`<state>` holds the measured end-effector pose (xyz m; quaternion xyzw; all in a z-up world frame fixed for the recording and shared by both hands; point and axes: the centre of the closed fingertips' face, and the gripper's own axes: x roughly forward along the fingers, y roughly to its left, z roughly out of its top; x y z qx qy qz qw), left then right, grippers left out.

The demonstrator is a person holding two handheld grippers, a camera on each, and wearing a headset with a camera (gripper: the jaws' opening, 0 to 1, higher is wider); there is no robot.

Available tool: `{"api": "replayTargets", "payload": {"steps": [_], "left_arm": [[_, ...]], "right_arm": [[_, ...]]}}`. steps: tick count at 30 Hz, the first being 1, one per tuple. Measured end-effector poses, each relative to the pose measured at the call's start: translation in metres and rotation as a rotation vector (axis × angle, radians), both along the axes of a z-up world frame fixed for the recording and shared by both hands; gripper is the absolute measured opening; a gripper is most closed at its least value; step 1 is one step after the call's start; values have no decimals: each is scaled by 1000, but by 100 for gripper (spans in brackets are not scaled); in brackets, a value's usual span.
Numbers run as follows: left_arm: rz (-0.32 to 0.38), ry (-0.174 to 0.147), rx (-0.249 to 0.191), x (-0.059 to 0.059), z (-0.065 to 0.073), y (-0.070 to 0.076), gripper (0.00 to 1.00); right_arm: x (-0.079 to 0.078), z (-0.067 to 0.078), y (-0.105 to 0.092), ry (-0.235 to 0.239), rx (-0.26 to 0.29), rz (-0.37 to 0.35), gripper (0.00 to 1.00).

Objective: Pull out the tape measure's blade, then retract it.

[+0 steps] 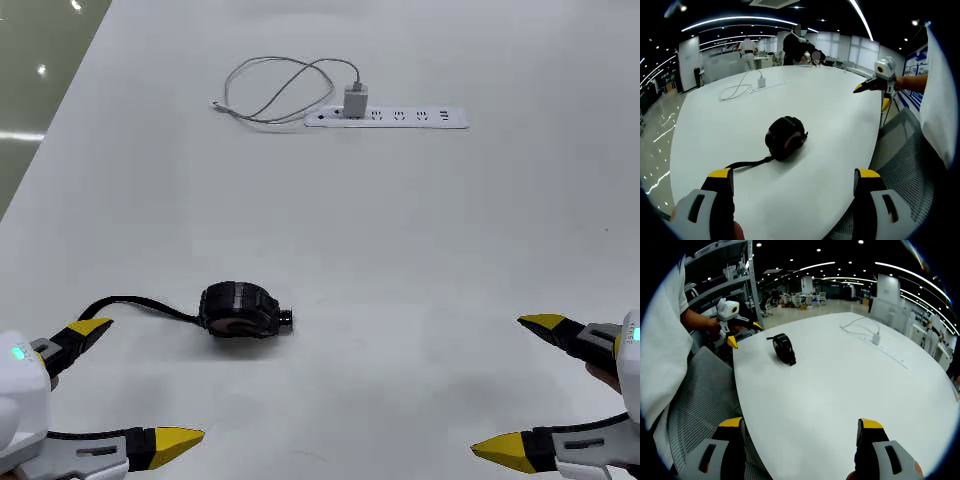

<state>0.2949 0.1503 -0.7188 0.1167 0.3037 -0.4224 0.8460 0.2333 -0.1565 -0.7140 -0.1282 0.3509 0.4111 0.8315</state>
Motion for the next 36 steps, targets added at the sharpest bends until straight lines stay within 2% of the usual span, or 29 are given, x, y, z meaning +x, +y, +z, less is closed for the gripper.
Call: {"api": "replayTargets", "payload": {"steps": [12,18,22,36], "left_arm": [[0,5,-3,-1,-1,-1,98],[-3,-10,-8,2,0,-1,98],[1,-4,-25,3,3,-2,95],[-14,-7,-20,3,4,-3,95]], "right_arm": [[1,-1,0,-3,-2,5,91],[2,0,0,-8,1,-2,93],[2,0,-1,-5,1,-6,93],[3,0,-3,-1,-8,-12,94]]}}
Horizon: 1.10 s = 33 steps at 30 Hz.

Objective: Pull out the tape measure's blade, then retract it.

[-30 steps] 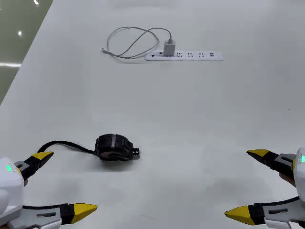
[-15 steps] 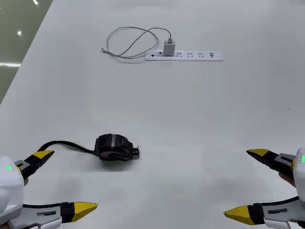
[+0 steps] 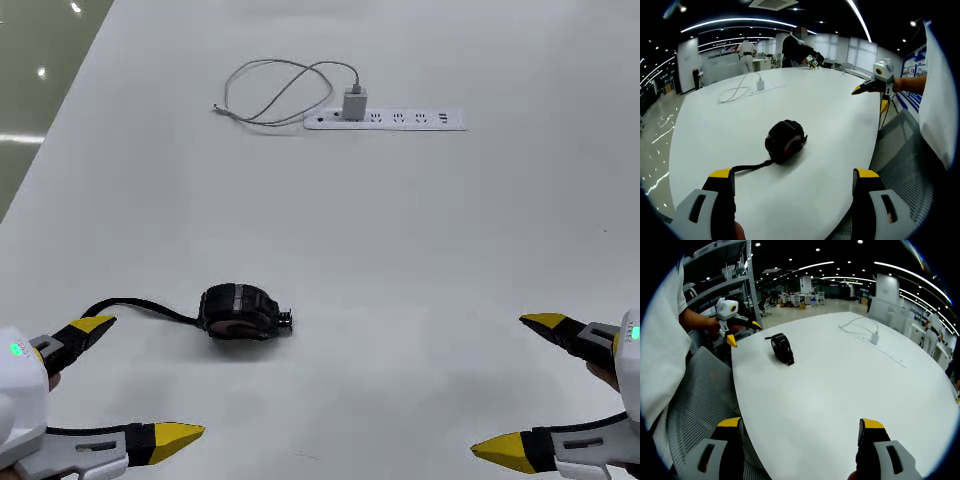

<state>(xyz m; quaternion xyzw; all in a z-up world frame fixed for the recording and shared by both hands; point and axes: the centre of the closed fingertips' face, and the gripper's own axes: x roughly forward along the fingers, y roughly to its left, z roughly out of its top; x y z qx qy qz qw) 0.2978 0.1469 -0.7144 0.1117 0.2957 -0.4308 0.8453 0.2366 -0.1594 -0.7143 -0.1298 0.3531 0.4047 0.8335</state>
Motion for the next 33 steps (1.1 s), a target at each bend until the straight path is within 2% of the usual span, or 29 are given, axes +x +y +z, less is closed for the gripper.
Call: {"api": "replayTargets", "payload": {"steps": [16,33], "left_arm": [[-3,9,-3,2,-2,-1,96],[-46,-1,7,15,-2,-10,95]], "right_arm": [[3,1,0,-1,-2,8,95],[18,-1,10,-8,-2,48,95]]}}
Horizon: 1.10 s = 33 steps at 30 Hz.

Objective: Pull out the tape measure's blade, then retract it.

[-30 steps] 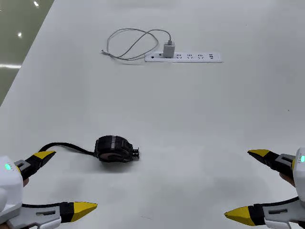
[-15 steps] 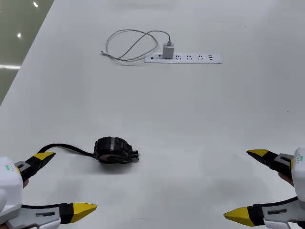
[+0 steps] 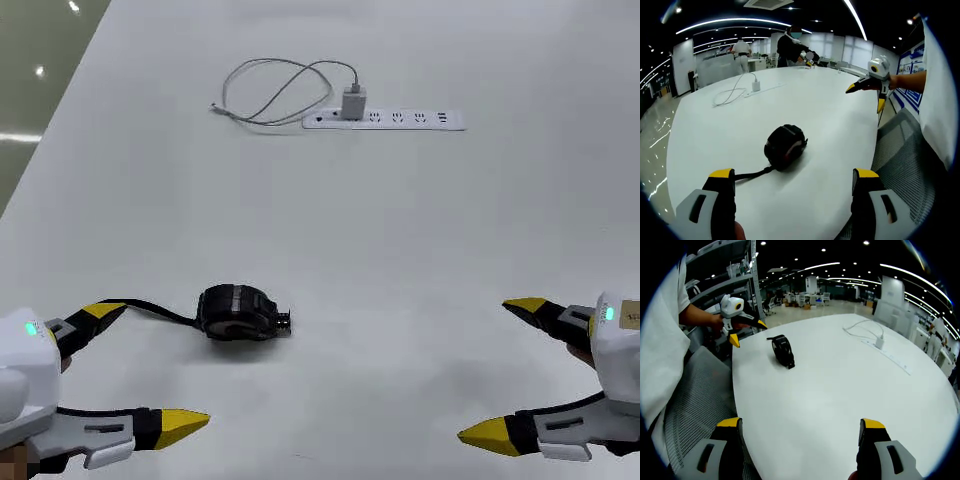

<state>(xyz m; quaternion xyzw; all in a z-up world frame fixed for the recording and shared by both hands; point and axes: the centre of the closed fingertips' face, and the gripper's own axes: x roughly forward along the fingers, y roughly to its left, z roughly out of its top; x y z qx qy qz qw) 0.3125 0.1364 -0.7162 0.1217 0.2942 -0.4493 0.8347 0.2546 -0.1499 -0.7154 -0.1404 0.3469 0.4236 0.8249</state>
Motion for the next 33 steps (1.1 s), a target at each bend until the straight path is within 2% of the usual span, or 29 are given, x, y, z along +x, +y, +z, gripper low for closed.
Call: {"api": "replayTargets", "payload": {"steps": [18,33], "left_arm": [[-31,-10,6,7,1,-7,90],[-83,-17,14,16,-1,-22,88]], "right_arm": [[10,0,3,-7,-14,33,95],[22,-1,14,-16,-22,80,94]]}}
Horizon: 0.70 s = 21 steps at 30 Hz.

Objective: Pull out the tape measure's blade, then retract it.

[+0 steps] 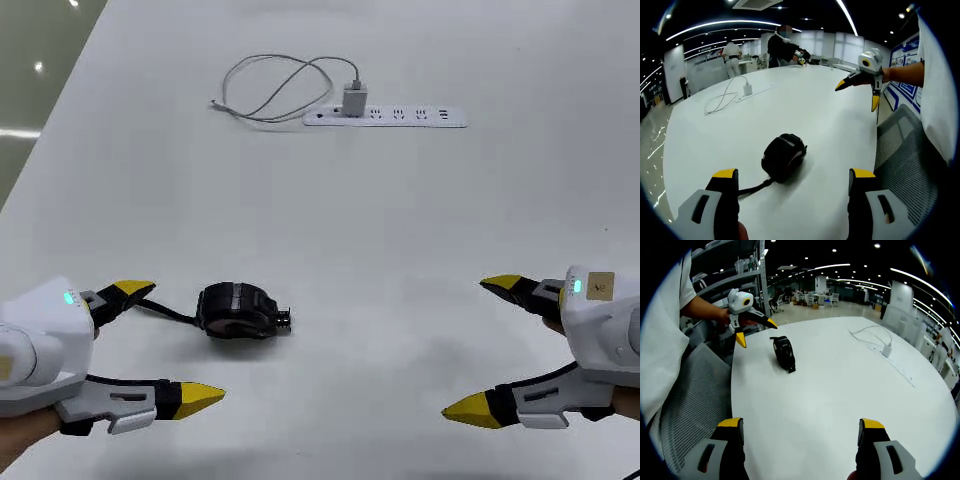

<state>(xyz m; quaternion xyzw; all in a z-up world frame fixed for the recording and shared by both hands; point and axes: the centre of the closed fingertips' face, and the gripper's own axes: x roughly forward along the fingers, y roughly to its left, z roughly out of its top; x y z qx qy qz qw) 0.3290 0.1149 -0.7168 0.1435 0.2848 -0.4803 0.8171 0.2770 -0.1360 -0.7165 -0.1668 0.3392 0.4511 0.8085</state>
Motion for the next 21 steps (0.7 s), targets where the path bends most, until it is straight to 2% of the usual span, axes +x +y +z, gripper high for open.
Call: {"api": "replayTargets", "payload": {"steps": [11,13,14,15,18,21], "left_arm": [[-32,0,15,7,-2,-4,85],[-29,-25,31,12,-2,-3,86],[-41,-7,25,11,-2,-4,84],[-41,-4,21,12,-2,-5,83],[-60,-15,39,13,-4,-6,82],[-73,-12,44,15,-5,-7,80]], "right_arm": [[11,-4,7,-3,-5,32,94],[13,-5,8,-3,-7,38,93],[14,-5,8,-2,-6,42,93],[15,-5,9,-2,-5,45,93],[18,-5,10,-5,-9,57,93],[21,-4,13,-5,-6,62,93]]}}
